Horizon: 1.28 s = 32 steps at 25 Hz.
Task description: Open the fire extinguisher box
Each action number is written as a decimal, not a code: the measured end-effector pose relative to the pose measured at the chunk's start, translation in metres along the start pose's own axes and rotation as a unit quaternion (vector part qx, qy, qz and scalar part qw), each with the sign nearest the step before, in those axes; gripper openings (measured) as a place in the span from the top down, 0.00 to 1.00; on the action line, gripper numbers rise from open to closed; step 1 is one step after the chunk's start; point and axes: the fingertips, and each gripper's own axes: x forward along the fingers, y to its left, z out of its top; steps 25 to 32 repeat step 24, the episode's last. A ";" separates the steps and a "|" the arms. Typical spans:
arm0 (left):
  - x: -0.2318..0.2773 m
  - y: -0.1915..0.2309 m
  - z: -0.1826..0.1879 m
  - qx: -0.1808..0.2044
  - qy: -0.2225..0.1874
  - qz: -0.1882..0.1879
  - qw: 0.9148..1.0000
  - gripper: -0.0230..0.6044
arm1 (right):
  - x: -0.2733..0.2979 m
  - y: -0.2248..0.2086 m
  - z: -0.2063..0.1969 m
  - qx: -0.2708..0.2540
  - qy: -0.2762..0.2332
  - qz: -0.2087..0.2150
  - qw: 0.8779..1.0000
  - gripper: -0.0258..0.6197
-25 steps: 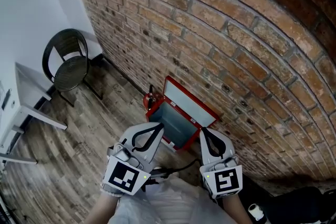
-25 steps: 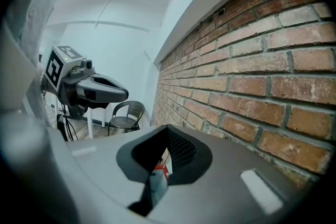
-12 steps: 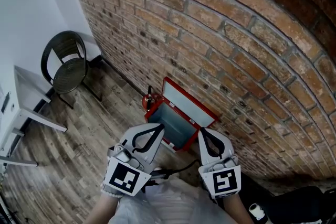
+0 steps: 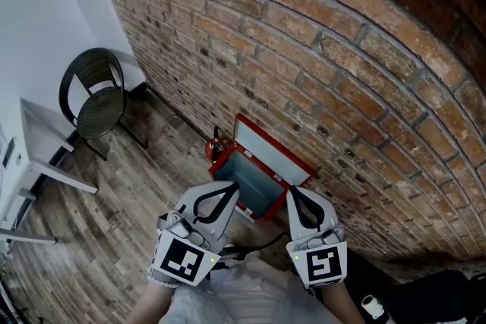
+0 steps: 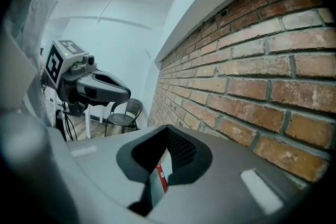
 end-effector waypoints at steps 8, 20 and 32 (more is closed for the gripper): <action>0.005 0.003 -0.001 -0.007 -0.003 0.001 1.000 0.97 | 0.001 -0.008 -0.002 -0.005 0.007 -0.012 1.000 0.95; 0.015 0.005 0.002 -0.011 -0.010 -0.004 1.000 0.97 | 0.005 -0.012 -0.006 -0.008 0.016 -0.013 1.000 0.95; 0.015 0.009 0.002 -0.011 -0.010 -0.001 1.000 0.97 | 0.008 -0.012 -0.004 -0.008 0.014 -0.012 1.000 0.95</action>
